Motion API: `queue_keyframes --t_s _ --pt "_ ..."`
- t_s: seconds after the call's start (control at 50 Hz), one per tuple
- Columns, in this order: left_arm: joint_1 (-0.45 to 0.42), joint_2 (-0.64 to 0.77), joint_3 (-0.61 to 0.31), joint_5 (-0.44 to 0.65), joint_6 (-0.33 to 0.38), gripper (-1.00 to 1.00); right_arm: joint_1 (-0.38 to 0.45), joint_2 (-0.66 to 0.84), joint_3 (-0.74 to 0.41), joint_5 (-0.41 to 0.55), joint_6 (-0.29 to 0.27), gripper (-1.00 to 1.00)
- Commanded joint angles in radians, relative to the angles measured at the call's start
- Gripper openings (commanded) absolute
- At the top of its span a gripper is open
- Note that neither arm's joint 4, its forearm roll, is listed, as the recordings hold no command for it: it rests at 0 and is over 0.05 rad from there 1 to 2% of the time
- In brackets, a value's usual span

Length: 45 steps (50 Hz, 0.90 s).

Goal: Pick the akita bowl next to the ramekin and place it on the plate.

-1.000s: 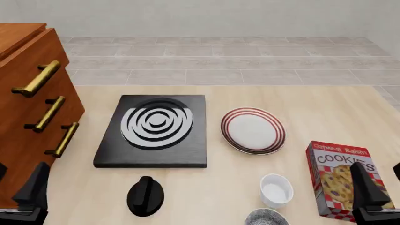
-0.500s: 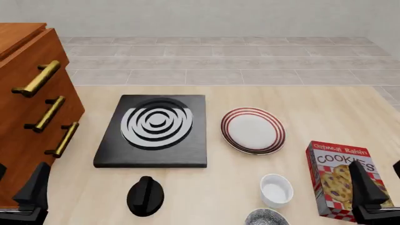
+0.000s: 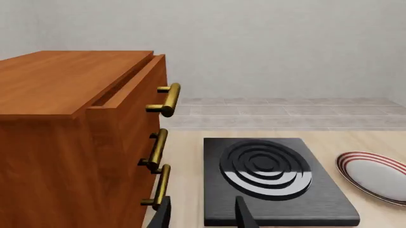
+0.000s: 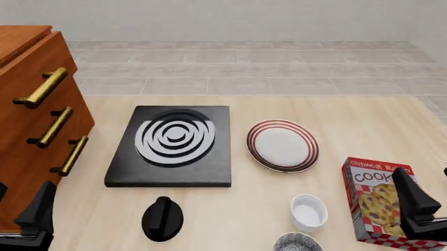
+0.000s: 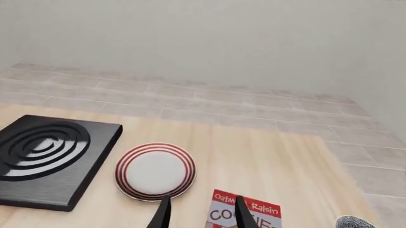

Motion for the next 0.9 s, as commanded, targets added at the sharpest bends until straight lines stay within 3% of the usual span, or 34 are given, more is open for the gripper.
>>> queue_keyframes --t_s 0.02,0.22,0.36,0.54,0.74,0.78,0.88,0.9 --pt "0.000 0.000 0.000 0.000 0.000 1.00 0.033 0.018 -0.116 0.121 -0.030 1.00" --pt "0.000 0.000 0.000 0.000 0.000 1.00 0.082 0.086 -0.160 0.166 -0.060 1.00" --pt "0.000 0.000 0.000 0.000 0.000 1.00 0.098 0.126 -0.169 0.185 -0.049 1.00" --pt "0.000 0.000 0.000 0.000 0.000 1.00 0.147 0.105 -0.199 0.280 -0.059 1.00" --pt "0.000 0.000 0.000 0.000 0.000 1.00 0.197 0.148 -0.259 0.363 -0.042 1.00" --pt "0.000 0.000 0.000 0.000 0.000 1.00 0.208 0.167 -0.272 0.376 -0.014 1.00" --pt "0.000 0.000 0.000 0.000 0.000 1.00 0.204 0.169 -0.297 0.405 -0.028 1.00" --pt "0.000 0.000 0.000 0.000 0.000 1.00 0.201 0.193 -0.319 0.429 0.006 1.00"
